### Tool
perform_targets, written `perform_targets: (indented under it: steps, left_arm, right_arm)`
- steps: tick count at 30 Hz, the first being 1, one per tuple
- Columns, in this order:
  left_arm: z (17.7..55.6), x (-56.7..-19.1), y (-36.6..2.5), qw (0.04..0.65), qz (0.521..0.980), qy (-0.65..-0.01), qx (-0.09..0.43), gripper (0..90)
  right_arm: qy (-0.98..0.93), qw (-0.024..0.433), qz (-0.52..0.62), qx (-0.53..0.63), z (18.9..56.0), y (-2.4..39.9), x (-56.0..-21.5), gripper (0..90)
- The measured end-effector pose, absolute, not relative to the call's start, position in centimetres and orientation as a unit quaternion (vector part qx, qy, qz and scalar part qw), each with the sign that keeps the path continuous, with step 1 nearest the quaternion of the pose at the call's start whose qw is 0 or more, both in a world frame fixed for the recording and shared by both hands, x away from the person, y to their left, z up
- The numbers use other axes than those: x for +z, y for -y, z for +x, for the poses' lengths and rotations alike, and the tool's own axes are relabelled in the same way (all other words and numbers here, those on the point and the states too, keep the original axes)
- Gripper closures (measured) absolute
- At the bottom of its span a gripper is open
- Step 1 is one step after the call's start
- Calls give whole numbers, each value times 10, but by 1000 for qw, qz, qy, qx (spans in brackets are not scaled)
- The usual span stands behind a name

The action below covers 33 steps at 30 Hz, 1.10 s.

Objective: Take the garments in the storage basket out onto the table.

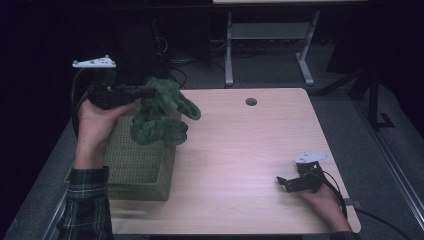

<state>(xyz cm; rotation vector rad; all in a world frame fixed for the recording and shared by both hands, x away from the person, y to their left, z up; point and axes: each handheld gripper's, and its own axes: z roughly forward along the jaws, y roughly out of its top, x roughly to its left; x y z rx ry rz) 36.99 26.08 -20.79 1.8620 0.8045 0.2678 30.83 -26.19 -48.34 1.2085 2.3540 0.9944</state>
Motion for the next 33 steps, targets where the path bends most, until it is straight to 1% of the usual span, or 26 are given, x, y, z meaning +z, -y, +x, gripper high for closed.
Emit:
perform_targets:
  steps: [10, 16, 17, 21, 33]
  left_arm:
    - [374, -217, -217, 521, 791, -308, 89, 859]
    - [375, -229, -190, 524, 796, -295, 73, 858]
    - [375, -229, -190, 524, 796, -295, 73, 858]
    - [374, -240, -166, 525, 801, -281, 57, 858]
    - [371, -269, -120, 531, 804, -266, 24, 858]
  right_arm:
    - [-823, 157, 422, 348, 308, 262, -483, 19]
    - [-822, 157, 423, 347, 308, 262, -483, 20]
    - [-822, 157, 423, 347, 308, 262, -483, 20]
    - [-822, 157, 423, 347, 308, 262, -483, 19]
    - [-821, 156, 424, 348, 308, 262, -483, 20]
